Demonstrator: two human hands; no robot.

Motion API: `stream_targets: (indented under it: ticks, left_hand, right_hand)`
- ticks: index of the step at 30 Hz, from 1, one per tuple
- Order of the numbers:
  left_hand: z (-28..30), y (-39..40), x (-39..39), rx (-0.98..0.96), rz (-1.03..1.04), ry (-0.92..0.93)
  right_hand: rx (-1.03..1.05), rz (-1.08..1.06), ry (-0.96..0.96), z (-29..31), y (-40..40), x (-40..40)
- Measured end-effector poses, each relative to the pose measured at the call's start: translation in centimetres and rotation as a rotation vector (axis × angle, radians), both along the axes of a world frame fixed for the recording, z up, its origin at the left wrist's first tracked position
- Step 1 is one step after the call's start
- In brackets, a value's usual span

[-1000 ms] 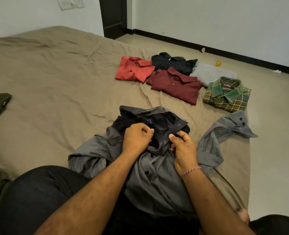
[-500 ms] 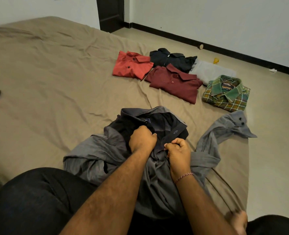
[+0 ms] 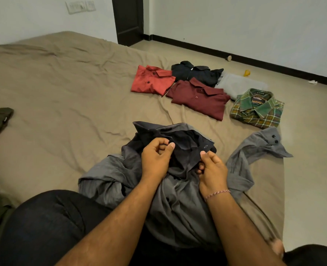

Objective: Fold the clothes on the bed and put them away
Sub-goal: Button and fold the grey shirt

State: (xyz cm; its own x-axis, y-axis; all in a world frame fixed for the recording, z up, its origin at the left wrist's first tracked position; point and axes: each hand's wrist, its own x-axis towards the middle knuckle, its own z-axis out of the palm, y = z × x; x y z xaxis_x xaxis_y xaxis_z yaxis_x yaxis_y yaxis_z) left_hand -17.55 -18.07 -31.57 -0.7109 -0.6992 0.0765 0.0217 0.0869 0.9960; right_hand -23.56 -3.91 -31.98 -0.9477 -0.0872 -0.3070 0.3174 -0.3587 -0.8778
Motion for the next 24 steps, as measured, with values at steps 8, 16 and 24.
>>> stream_targets:
  ticks: [8,16,24]
  left_hand:
    - [5.9,0.7,3.2,0.410,0.031,0.205]
    - [4.6,3.7,7.0,0.424,-0.023,0.027]
    - [4.4,4.5,6.6,0.239,-0.089,-0.005]
  right_hand:
    - [-0.158,0.133,0.034,3.8,3.6,1.7]
    - [0.029,0.021,-0.139,0.7,4.1,3.3]
    - [-0.034,-0.005,-0.271,0.9,4.1,1.7]
